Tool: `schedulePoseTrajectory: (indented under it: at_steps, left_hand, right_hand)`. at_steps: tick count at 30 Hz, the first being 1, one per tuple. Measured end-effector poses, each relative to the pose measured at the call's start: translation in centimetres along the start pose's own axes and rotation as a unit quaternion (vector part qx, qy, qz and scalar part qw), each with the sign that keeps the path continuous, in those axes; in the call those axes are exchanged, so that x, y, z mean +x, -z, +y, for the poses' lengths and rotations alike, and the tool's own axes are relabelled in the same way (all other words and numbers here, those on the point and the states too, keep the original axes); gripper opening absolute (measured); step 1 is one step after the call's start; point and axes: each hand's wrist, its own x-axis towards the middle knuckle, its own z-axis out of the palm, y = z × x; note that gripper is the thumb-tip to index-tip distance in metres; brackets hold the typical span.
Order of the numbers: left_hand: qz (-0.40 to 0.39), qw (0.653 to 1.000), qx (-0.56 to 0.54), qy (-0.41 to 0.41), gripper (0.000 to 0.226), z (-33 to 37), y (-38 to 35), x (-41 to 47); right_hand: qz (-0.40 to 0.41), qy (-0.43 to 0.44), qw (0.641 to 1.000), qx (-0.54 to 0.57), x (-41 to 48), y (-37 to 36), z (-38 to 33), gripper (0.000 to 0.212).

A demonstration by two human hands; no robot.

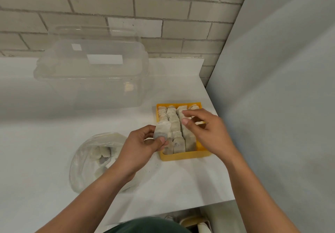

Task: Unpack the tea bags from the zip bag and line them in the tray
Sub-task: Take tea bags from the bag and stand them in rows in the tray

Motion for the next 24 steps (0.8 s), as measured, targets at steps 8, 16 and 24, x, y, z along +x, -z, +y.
schedulePoseTrajectory:
  at_steps: [8,16,24]
  left_hand:
    - [-0.021,0.992,0.114,-0.04,0.019,-0.8,-1.2,0.6]
    - [0.009,0.956,0.262,-0.134,0.046,-2.3,-1.7,1.2]
    - [-0.06,0.815,0.522,-0.244,0.023,-3.9,-1.7,1.2]
  right_hand:
    - [-0.093,0.036,0.995,-0.03,-1.2,-0.1,-1.2,0.016]
    - [0.006,0.053,0.997,-0.063,-0.7,0.7,1.0,0.012]
    - [0.063,-0.009,0.982,-0.179,0.8,2.6,5.5,0.018]
